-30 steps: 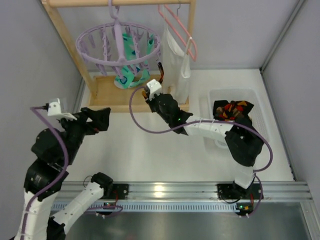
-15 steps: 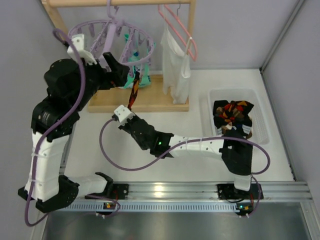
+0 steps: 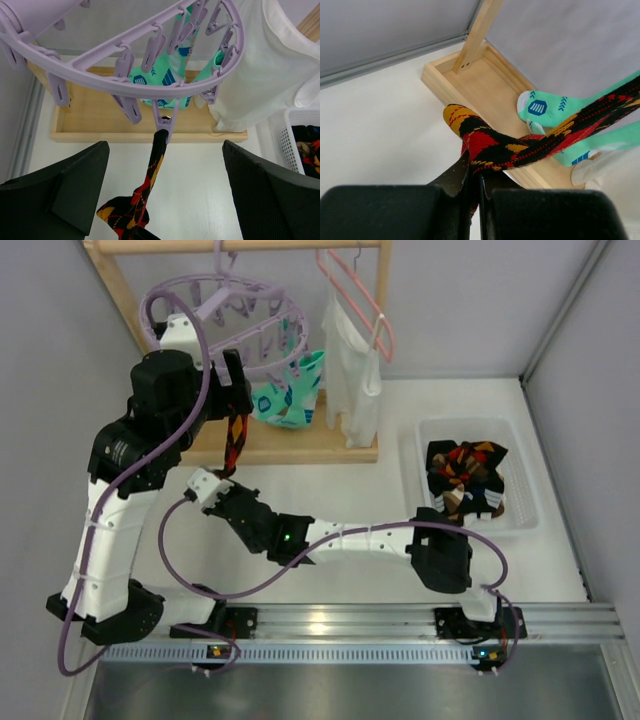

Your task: Remove the socks clipped to the hanger

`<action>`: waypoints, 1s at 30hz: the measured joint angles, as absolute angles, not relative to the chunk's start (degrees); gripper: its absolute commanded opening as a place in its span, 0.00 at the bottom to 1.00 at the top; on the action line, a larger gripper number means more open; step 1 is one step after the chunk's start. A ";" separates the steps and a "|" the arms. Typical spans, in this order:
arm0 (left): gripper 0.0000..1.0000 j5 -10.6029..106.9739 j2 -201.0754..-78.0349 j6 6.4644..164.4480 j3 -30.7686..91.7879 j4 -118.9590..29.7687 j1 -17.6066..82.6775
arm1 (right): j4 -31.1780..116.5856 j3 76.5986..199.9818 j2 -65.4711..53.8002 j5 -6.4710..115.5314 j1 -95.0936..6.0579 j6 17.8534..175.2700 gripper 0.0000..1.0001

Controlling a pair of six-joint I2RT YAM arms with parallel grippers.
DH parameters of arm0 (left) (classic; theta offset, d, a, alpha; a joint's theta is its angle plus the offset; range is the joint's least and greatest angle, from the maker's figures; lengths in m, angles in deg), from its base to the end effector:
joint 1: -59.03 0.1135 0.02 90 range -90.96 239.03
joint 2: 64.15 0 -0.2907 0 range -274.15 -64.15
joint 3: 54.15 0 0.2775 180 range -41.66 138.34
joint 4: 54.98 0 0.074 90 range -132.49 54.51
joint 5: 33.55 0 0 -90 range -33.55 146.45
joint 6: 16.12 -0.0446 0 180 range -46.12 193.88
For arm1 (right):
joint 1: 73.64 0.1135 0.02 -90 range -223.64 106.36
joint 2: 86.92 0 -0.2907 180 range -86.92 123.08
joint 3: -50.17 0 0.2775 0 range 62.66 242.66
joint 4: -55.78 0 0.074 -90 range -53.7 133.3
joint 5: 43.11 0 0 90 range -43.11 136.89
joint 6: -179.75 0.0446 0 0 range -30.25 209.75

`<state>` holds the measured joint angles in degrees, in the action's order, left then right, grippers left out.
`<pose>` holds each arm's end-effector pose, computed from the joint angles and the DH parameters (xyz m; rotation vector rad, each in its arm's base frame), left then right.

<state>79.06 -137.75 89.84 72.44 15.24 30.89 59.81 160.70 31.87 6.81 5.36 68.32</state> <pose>0.1976 -0.0863 0.5798 -0.0740 1.8496 -0.1673 0.1317 0.5270 0.3204 -0.8521 1.3905 0.1970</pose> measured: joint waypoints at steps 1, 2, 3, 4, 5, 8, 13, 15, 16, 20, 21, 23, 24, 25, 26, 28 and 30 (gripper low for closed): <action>0.98 79.30 -138.28 89.67 72.44 15.22 30.85 | 59.55 160.70 31.87 6.84 5.36 68.29 0.00; 0.98 79.25 -138.82 89.54 72.44 15.22 30.85 | 59.62 160.65 31.87 6.86 5.36 68.29 0.00; 0.98 79.21 -139.59 89.34 72.44 15.22 30.81 | 59.92 160.61 31.87 6.88 5.36 68.32 0.00; 0.98 79.17 -140.22 89.30 72.44 15.20 30.81 | 60.23 160.50 31.87 7.01 5.36 68.34 0.00; 0.97 78.99 -141.10 89.17 72.47 15.22 30.78 | 60.86 159.97 31.76 7.21 5.36 68.43 0.00; 0.96 78.62 -143.85 89.25 72.51 15.18 30.81 | 62.02 157.26 31.32 7.71 5.36 68.75 0.00; 0.90 78.62 -144.94 89.78 70.35 13.80 30.81 | 64.66 151.76 30.38 8.48 5.36 68.95 0.00; 0.88 78.58 -144.40 90.00 68.97 12.97 30.81 | 65.60 149.83 29.44 8.76 5.36 68.93 0.00; 0.88 78.60 -144.09 90.15 68.12 12.25 30.81 | 66.28 148.89 28.85 8.89 5.36 68.93 0.00; 0.86 78.93 -142.71 90.35 64.23 9.60 30.81 | 68.42 147.01 26.64 9.52 5.36 68.99 0.00; 0.85 79.10 -142.23 90.39 63.00 8.66 30.81 | 68.77 146.60 25.94 9.68 5.36 69.21 0.00; 0.85 79.43 -141.58 90.43 61.14 7.79 30.81 | 69.12 145.85 24.67 10.36 5.36 69.69 0.00; 0.84 79.60 -141.23 90.41 60.23 7.13 30.81 | 69.25 145.59 24.15 10.64 5.34 70.00 0.00; 0.83 79.87 -140.92 90.41 59.44 6.61 30.81 | 69.43 145.46 23.73 10.90 5.34 70.35 0.00; 0.83 80.04 -140.68 90.41 58.89 6.19 30.81 | 69.69 145.37 23.41 11.16 5.31 70.55 0.00; 0.80 80.43 -140.20 90.37 57.98 5.08 30.81 | 70.28 144.56 22.66 11.67 5.31 71.00 0.00; 0.76 80.83 -139.54 90.21 56.90 3.20 30.81 | 70.50 143.89 22.16 12.24 5.31 71.46 0.00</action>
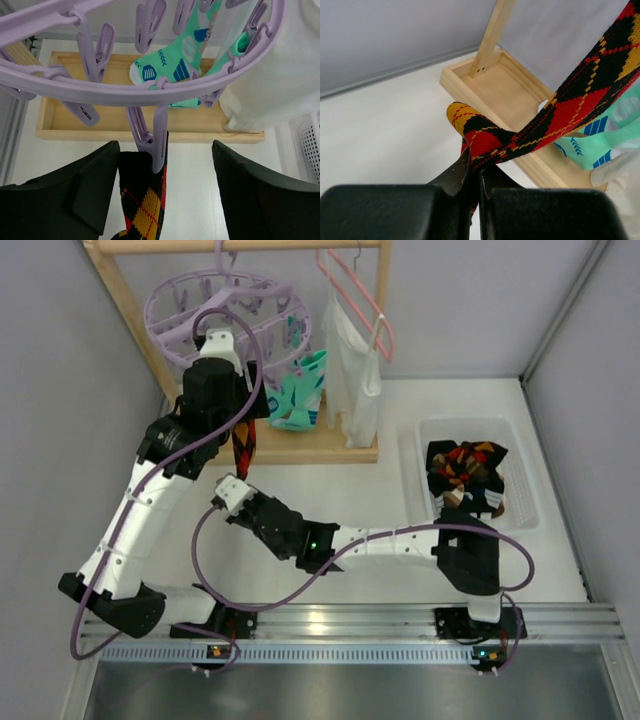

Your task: Remove the socks clipped to the hanger

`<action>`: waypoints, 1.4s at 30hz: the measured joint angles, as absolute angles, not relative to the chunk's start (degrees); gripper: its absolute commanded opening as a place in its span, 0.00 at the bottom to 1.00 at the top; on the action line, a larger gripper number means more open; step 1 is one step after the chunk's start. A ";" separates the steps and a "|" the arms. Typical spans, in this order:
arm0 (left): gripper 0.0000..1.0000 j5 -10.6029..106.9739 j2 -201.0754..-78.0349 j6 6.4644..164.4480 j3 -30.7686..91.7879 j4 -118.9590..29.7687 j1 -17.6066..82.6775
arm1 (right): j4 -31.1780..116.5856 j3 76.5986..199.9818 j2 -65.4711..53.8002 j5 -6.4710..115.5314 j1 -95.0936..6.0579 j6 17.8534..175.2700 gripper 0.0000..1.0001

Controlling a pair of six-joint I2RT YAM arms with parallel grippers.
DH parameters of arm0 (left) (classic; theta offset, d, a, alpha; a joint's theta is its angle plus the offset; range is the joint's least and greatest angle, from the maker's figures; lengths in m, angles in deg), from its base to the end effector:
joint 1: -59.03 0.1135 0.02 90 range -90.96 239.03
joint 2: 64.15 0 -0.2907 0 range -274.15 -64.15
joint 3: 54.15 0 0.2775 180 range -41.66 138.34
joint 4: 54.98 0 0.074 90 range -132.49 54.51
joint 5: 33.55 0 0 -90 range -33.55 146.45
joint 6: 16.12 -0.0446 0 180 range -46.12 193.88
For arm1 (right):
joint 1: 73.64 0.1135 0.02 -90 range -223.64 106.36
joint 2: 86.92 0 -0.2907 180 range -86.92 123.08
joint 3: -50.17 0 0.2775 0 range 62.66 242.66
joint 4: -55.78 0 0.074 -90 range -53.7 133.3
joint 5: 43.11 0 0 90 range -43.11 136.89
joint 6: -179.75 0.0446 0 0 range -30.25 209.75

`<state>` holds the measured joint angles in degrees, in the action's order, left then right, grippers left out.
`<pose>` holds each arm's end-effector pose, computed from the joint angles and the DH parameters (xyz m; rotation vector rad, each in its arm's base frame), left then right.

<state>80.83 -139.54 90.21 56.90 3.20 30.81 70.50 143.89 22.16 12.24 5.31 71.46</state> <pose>0.2537 -0.1152 0.5127 -0.0762 1.9270 -0.1017 0.1194 0.4793 0.3135 -0.8306 1.3567 0.3498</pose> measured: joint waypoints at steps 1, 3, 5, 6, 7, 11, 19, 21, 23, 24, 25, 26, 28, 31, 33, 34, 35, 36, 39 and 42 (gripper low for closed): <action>0.74 80.92 -139.24 90.19 56.38 2.28 30.85 | 70.59 143.67 22.01 12.52 5.31 71.68 0.00; 0.71 80.92 -138.71 89.95 55.37 0.36 31.13 | 70.57 143.63 21.81 13.15 5.27 72.03 0.00; 0.69 80.74 -138.56 89.67 54.63 -1.46 31.64 | 70.50 143.63 21.55 13.92 5.25 72.43 0.00; 0.65 80.48 -138.58 89.52 54.41 -2.24 31.94 | 70.43 143.63 21.31 14.20 5.25 72.51 0.00; 0.65 80.24 -138.67 89.38 54.24 -2.85 32.29 | 70.41 143.52 21.02 14.53 5.23 72.69 0.00; 0.62 79.19 -138.82 88.90 53.87 -5.15 33.54 | 70.35 142.53 19.47 15.75 5.23 73.15 0.00; 0.50 77.22 -139.04 88.68 52.75 -8.67 34.87 | 70.33 140.98 18.69 17.33 5.20 73.52 0.00; 0.45 76.78 -139.11 88.73 52.40 -9.02 35.03 | 70.35 140.41 18.47 17.50 5.20 73.56 0.00; 0.43 76.22 -139.22 88.66 51.88 -9.28 35.24 | 70.35 140.11 18.20 17.57 5.20 73.78 0.00; 0.41 75.87 -139.30 88.68 51.53 -9.52 35.35 | 70.41 139.95 18.03 17.66 5.18 73.91 0.00; 0.38 75.58 -139.37 88.71 51.31 -9.56 35.42 | 70.35 139.89 17.90 17.70 5.18 73.93 0.00; 0.31 75.39 -139.50 88.84 51.11 -9.65 35.46 | 70.37 139.89 17.70 17.74 5.18 73.96 0.00; 0.26 75.39 -139.72 88.99 50.98 -10.15 35.62 | 70.35 139.87 17.35 17.90 5.18 73.98 0.00; 0.12 75.36 -139.78 88.90 50.92 -10.81 35.83 | 70.59 138.82 16.24 18.20 5.18 74.35 0.00; 0.05 75.36 -139.78 88.92 50.89 -11.05 35.81 | 71.00 137.26 15.23 18.27 5.18 74.50 0.00; 0.04 75.39 -139.78 88.90 50.89 -11.09 35.81 | 71.11 136.32 14.73 18.22 5.18 74.61 0.00; 0.04 75.39 -139.78 88.90 50.89 -11.09 35.83 | 71.46 134.99 14.16 18.11 5.18 74.87 0.00; 0.03 75.41 -139.78 88.88 50.89 -11.12 35.83 | 71.51 133.46 13.46 17.96 5.18 75.07 0.00; 0.05 75.41 -139.76 88.88 50.78 -11.23 35.99 | 72.18 127.76 10.71 17.22 5.16 76.21 0.00; 0.29 75.41 -139.72 88.88 50.68 -11.29 36.10 | 72.16 121.31 6.40 15.62 4.99 77.74 0.00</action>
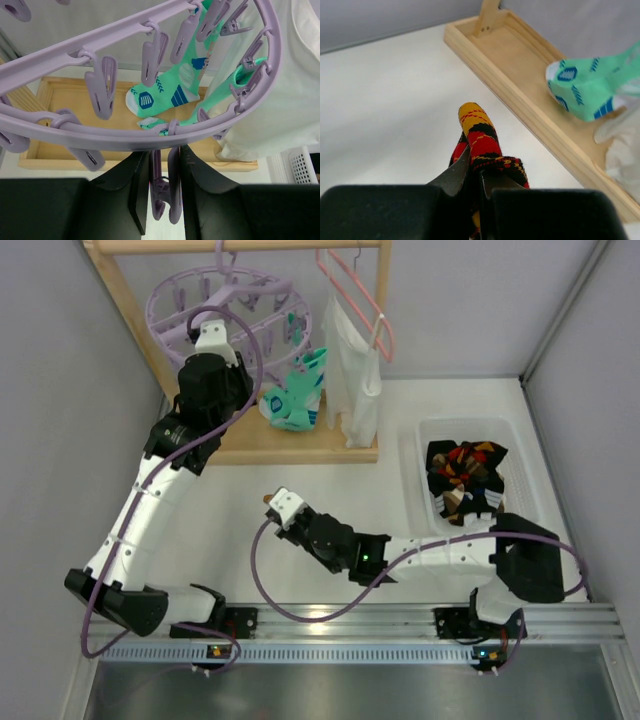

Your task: Remove the socks clipped to the hanger

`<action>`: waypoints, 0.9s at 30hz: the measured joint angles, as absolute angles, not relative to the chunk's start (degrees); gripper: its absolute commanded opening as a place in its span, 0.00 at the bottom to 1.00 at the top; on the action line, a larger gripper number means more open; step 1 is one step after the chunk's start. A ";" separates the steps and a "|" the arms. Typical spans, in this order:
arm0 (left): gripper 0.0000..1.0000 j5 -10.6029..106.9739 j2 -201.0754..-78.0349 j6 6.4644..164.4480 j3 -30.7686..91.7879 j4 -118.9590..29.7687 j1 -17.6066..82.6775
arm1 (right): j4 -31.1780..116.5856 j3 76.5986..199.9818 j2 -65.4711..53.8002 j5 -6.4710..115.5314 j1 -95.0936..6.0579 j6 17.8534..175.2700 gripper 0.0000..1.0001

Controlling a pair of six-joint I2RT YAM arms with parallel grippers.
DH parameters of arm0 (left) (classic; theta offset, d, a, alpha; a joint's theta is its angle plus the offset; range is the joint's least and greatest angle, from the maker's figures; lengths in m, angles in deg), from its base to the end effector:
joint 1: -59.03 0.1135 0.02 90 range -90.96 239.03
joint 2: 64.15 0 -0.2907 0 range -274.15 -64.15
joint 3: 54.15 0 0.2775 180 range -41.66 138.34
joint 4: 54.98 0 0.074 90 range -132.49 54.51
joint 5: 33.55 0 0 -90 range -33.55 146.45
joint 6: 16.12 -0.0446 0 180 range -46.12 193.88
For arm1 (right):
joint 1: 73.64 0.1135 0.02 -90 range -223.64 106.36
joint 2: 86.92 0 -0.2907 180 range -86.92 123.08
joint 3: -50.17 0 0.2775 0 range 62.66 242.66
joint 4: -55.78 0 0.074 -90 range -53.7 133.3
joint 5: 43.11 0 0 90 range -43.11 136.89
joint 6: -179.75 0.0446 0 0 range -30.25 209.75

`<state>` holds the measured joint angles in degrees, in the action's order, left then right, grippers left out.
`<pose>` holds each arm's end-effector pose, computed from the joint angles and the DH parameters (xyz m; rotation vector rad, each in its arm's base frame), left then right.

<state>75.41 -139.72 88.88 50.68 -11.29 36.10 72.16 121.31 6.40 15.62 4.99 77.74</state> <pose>0.2839 -0.1044 0.5017 -0.1078 1.8087 -0.1690 0.1026 0.3928 0.2876 -0.8658 1.4336 0.4259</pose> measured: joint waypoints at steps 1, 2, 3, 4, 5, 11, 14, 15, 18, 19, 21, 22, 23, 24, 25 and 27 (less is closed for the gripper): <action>0.42 75.39 -139.61 88.88 50.41 -11.42 36.14 | 71.29 119.54 4.46 14.55 4.92 78.46 0.00; 0.51 75.47 -139.33 88.62 49.89 -11.75 36.14 | 69.98 118.31 2.64 13.52 4.90 79.14 0.00; 0.63 75.39 -138.85 88.64 49.19 -11.88 36.14 | 67.88 117.18 0.11 12.58 4.61 80.53 0.00; 0.71 75.15 -138.26 88.49 48.18 -11.92 36.21 | 65.19 116.48 -2.71 12.02 4.18 82.04 0.00; 0.76 75.01 -137.38 88.68 46.89 -12.10 36.25 | 61.17 116.13 -5.86 12.02 3.35 84.21 0.00; 0.98 71.41 -130.04 90.67 40.01 -11.77 36.25 | 40.69 116.74 -23.89 11.47 -8.81 96.82 0.00; 0.98 67.60 -124.57 92.47 36.56 -11.73 36.25 | 30.28 118.82 -27.83 11.62 -16.06 100.93 0.00; 0.98 66.45 -122.41 93.14 35.20 -11.79 36.25 | 27.31 119.50 -28.53 11.69 -18.60 101.89 0.00; 0.98 63.69 -114.19 94.41 30.39 -11.77 36.23 | 19.99 121.00 -29.75 14.25 -29.29 103.53 0.00; 0.98 63.47 -112.86 94.59 29.71 -11.60 36.25 | 18.35 121.35 -29.81 15.54 -32.67 103.70 0.00; 0.98 62.88 -109.16 94.78 28.16 -10.88 36.23 | 15.36 122.47 -29.07 19.64 -41.79 103.79 0.00; 0.98 62.64 -107.72 94.76 27.64 -10.50 36.23 | 14.81 122.95 -28.09 21.00 -45.35 103.72 0.00; 0.98 62.34 -106.10 94.76 27.16 -10.33 36.25 | 14.26 123.78 -26.41 23.45 -49.57 103.68 0.00; 0.98 62.16 -104.73 94.74 26.72 -9.94 36.23 | 14.15 124.76 -24.04 26.00 -53.74 103.66 0.00; 0.98 61.94 -103.52 94.70 26.30 -9.35 36.25 | 14.37 125.86 -20.85 28.65 -57.68 103.68 0.00; 0.98 61.86 -101.45 94.35 25.06 -8.54 36.23 | 15.79 127.47 -13.55 32.19 -64.02 103.86 0.00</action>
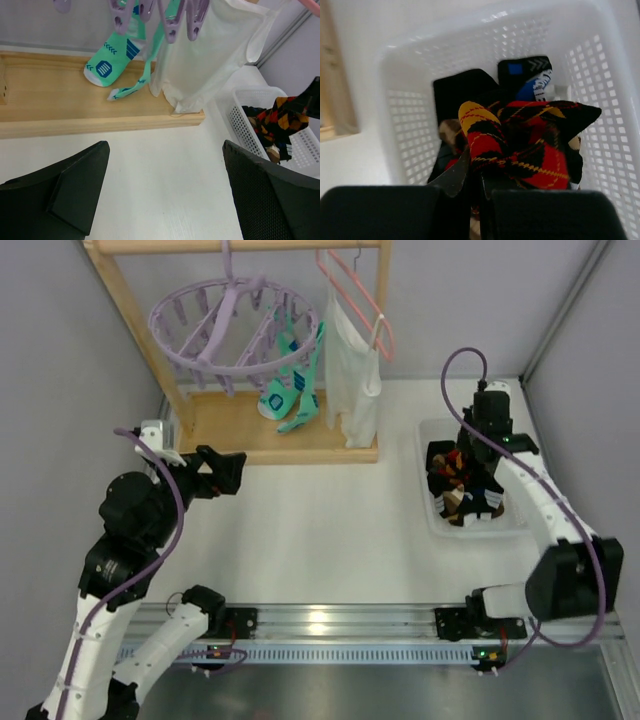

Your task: Remove the socks clipped to the hanger

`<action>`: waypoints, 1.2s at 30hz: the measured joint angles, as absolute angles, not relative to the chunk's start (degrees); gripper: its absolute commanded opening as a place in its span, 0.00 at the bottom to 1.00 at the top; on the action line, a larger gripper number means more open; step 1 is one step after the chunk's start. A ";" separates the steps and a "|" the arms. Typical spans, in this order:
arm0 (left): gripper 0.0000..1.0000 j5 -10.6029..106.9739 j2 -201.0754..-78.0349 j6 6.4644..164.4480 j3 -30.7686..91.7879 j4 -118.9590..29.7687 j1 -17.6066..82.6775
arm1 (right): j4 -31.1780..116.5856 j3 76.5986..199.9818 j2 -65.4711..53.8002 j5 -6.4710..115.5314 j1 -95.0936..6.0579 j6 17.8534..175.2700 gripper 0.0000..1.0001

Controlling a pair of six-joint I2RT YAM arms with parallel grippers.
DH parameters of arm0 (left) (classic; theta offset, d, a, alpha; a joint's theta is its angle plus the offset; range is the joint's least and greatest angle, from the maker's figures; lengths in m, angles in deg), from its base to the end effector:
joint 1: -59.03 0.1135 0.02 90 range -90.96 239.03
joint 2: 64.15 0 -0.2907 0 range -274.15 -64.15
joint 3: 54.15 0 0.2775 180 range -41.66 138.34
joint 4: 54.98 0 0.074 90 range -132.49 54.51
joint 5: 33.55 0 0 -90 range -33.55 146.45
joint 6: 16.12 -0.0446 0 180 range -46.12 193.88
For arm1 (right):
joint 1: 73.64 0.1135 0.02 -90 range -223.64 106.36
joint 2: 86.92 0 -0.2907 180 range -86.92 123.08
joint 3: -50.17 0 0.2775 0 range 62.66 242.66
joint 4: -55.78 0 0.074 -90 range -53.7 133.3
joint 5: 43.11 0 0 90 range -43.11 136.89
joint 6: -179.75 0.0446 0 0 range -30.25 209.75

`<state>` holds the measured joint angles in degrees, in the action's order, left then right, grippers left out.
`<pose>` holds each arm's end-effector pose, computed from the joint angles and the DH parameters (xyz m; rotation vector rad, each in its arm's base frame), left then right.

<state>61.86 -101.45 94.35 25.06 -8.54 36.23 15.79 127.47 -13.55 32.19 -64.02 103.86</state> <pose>0.1061 -0.0400 0.4657 -0.0390 1.6727 -0.4960 0.3059 0.0404 0.3421 0.2276 2.1650 -0.0469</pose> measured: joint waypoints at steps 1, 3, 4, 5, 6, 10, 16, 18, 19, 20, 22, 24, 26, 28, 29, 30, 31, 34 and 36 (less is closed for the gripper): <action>0.98 61.92 -100.66 94.17 24.49 -7.99 36.25 | 16.32 127.84 -10.45 33.37 -65.96 103.92 0.00; 0.98 62.34 -98.41 93.65 22.59 -7.31 36.23 | 16.71 128.33 -1.93 35.29 -69.90 104.21 0.00; 0.98 62.86 -97.21 93.43 21.74 -6.90 36.23 | 17.08 128.48 2.27 36.06 -71.25 104.40 0.01; 0.98 63.60 -95.79 93.25 20.75 -6.72 36.23 | 17.41 128.48 6.36 36.91 -72.15 104.58 0.05; 0.98 64.37 -94.39 93.19 19.77 -6.44 36.23 | 17.52 128.48 10.16 37.90 -72.91 104.82 0.07; 0.98 68.19 -88.88 92.55 16.03 -5.91 36.23 | 19.77 130.69 14.69 41.41 -74.40 104.97 0.18; 0.98 72.00 -82.61 92.16 10.20 -5.72 36.23 | 21.91 129.00 11.45 43.36 -74.51 106.13 0.59; 0.98 72.68 -81.49 92.27 8.19 -5.65 36.23 | 20.75 129.00 8.72 43.36 -74.44 105.89 0.63; 0.98 72.83 -81.25 92.36 7.44 -5.43 36.23 | 19.81 129.00 6.93 43.08 -74.46 105.84 0.64; 0.98 72.85 -81.27 92.38 7.05 -5.13 36.23 | 18.85 129.02 4.96 42.77 -74.49 105.82 0.65; 0.98 72.87 -81.27 92.44 6.70 -4.82 36.23 | 17.13 129.11 0.57 42.29 -74.49 105.56 0.68; 0.98 72.85 -81.25 92.47 6.70 -4.86 36.23 | 15.73 129.24 -3.96 42.14 -74.46 105.10 0.72; 0.98 72.85 -81.21 92.58 6.68 -4.84 36.23 | 14.59 129.53 -7.87 42.07 -74.05 104.53 0.78; 0.98 72.89 -80.99 92.79 6.66 -4.84 36.23 | 14.07 129.86 -12.20 42.05 -72.78 103.86 0.79; 0.98 72.92 -80.75 92.90 6.63 -4.82 36.23 | 14.31 129.99 -14.08 42.46 -71.75 103.64 0.79; 0.98 73.05 -80.44 93.03 6.63 -4.82 36.23 | 14.46 130.03 -15.56 43.58 -70.75 103.40 0.79; 0.98 73.31 -80.09 93.17 6.63 -4.84 36.23 | 14.81 130.03 -17.29 45.72 -69.48 103.31 0.79; 0.98 74.31 -78.89 93.36 6.52 -4.84 36.23 | 22.37 127.14 -22.56 54.55 -64.26 103.97 0.79; 0.98 74.95 -78.32 93.49 6.52 -4.86 36.23 | 28.91 124.02 -25.27 58.83 -58.88 105.06 0.77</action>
